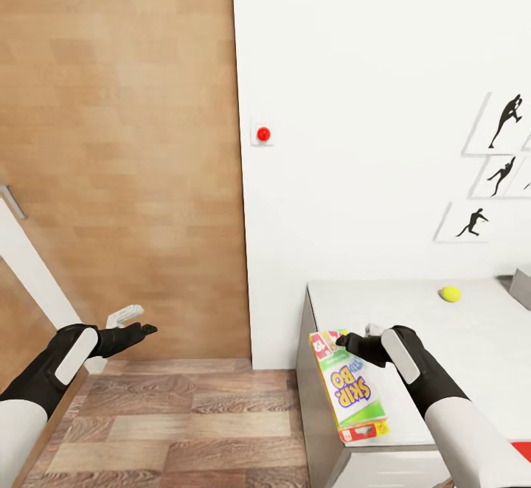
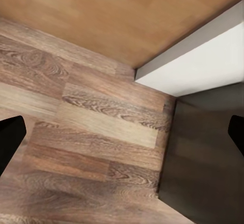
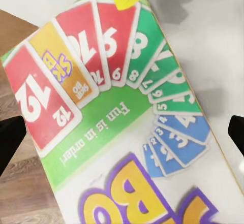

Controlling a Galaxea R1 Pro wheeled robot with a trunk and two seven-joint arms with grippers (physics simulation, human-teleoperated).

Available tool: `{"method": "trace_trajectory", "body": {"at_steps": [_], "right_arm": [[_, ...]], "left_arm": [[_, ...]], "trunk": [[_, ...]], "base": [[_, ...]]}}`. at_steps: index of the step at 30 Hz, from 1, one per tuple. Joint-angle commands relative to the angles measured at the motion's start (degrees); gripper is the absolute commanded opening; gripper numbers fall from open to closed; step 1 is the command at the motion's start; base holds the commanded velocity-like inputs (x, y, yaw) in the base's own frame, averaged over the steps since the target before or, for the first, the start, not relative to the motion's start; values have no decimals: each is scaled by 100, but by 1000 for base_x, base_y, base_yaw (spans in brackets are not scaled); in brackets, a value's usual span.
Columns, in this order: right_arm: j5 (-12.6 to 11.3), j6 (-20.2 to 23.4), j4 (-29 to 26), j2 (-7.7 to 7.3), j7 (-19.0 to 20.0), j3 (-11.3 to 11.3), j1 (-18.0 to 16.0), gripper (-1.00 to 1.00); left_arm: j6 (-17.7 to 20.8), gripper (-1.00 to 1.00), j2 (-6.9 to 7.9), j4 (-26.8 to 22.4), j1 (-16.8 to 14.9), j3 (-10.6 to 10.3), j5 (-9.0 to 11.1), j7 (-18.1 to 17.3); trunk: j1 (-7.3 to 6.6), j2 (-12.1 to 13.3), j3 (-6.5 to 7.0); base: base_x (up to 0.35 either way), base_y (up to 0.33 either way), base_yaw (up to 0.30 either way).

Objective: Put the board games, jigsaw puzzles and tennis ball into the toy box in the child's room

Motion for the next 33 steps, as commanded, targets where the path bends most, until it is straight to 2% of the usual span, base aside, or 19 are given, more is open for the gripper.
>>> {"method": "trace_trajectory", "body": {"at_steps": [1,14,26,30,33], "right_arm": [[-60,8,-20,-7,-55,25,-2,100],[-66,7,-748,-8,-55,1,-23,100],[-94,-1,-1021,-9,-42,-31,-10,100],[-114,-4,-1294,-9,44,-54,113,100],[-124,-1,-1662,-10,273,-163,344,100]], "left_arm": [[15,100,5,-3,-5,-14,-7,-11],[15,100,5,-2,-5,-14,-7,-14],[15,100,7,-3,-5,-14,-7,-19],[18,100,9,-2,-5,-14,-7,-29],[23,100,21,1,-5,-8,-5,-52]], "trunk": [[4,-12,-4],[4,-12,116],[4,-12,227],[4,-12,264],[4,-12,291]], "base": [[0,0,0],[0,0,0],[0,0,0],[0,0,0],[0,0,0]]}}
